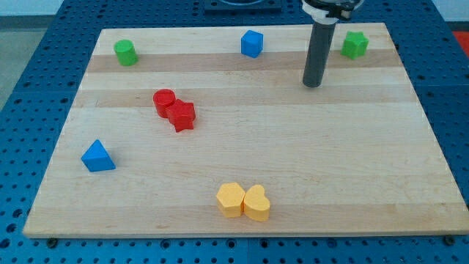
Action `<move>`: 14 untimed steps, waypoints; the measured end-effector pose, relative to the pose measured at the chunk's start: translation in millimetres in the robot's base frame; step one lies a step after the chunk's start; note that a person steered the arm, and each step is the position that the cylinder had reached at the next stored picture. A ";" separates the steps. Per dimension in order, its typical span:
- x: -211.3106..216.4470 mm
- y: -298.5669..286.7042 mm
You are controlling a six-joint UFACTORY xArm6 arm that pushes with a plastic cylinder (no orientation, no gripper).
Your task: Separate the red blocks from the each other
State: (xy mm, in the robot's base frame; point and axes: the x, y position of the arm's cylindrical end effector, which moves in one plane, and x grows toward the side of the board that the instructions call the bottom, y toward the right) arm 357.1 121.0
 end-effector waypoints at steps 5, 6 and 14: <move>96.8 -61.7; 94.6 -90.5; 10.8 -248.0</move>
State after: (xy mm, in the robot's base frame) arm 367.9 -127.0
